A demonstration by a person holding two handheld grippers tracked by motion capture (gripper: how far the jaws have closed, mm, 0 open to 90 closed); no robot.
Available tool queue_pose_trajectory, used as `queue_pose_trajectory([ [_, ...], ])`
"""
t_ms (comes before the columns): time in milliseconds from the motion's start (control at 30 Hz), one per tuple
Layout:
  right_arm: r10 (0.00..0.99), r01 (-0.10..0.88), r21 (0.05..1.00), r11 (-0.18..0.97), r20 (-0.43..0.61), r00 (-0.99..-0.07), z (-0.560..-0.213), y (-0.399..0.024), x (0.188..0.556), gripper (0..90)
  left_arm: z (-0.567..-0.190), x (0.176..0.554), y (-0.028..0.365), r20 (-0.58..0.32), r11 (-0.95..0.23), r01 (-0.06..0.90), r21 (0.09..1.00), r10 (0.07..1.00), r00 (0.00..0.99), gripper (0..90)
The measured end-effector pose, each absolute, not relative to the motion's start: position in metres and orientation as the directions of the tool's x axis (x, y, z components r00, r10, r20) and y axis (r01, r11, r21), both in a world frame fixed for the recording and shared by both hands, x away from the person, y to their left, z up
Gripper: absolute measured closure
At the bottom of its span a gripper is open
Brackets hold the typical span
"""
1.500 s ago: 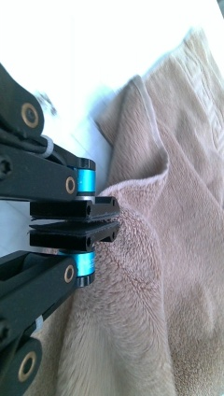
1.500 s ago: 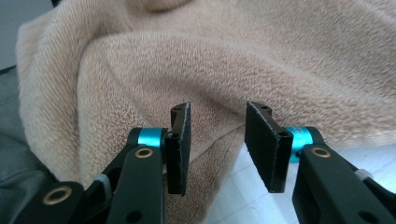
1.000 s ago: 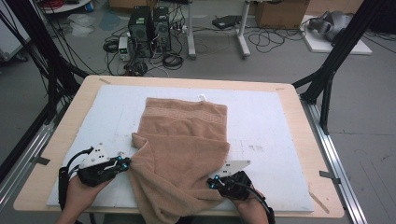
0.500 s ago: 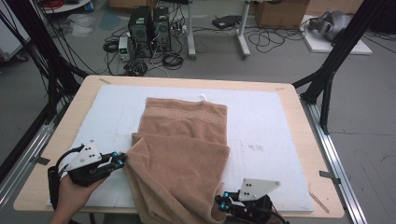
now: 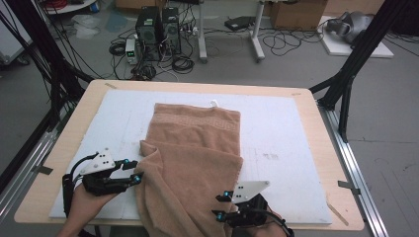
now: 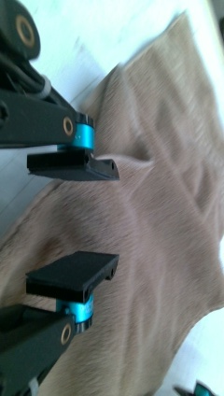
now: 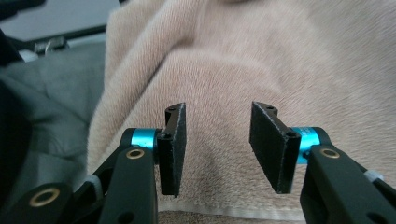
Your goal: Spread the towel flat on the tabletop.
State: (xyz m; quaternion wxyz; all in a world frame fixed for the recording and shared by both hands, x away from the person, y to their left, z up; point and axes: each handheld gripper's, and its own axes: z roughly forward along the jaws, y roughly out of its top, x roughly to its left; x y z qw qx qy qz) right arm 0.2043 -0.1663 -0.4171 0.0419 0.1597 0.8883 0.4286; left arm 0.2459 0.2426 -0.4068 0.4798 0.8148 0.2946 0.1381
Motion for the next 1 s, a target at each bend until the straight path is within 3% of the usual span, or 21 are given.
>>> queue_pose_trajectory([
  [67,0.322,0.255,0.758,0.600,0.063,-0.945,-0.425,-0.163,0.206,56.7,-0.417,0.245,0.242,-0.069,-0.385,0.373,0.844,0.612,0.788,49.2],
  [167,0.322,0.253,0.735,0.629,0.049,-0.945,-0.434,-0.159,0.208,67.6,-0.429,0.244,0.237,-0.056,-0.430,0.385,0.816,0.605,0.794,50.7],
  [267,0.311,0.237,0.716,0.656,0.029,-0.950,-0.440,-0.154,0.209,79.3,-0.437,0.246,0.230,-0.039,-0.472,0.395,0.788,0.601,0.798,64.2],
  [333,0.311,0.245,0.718,0.651,0.042,-0.950,-0.439,-0.154,0.213,82.6,-0.441,0.248,0.225,-0.027,-0.495,0.386,0.779,0.587,0.809,82.1],
  [400,0.322,0.264,0.729,0.632,0.063,-0.945,-0.436,-0.156,0.214,83.2,-0.439,0.251,0.220,-0.023,-0.487,0.375,0.788,0.587,0.810,89.2],
  [733,0.443,0.303,0.782,0.544,0.039,-0.896,-0.399,-0.180,0.239,83.3,-0.410,0.277,0.218,0.001,-0.429,0.355,0.831,0.639,0.769,89.7],
  [1000,0.539,0.393,0.763,0.513,0.070,-0.839,-0.403,-0.192,0.287,80.6,-0.402,0.305,0.218,-0.045,-0.384,0.389,0.837,0.661,0.749,89.3],
])
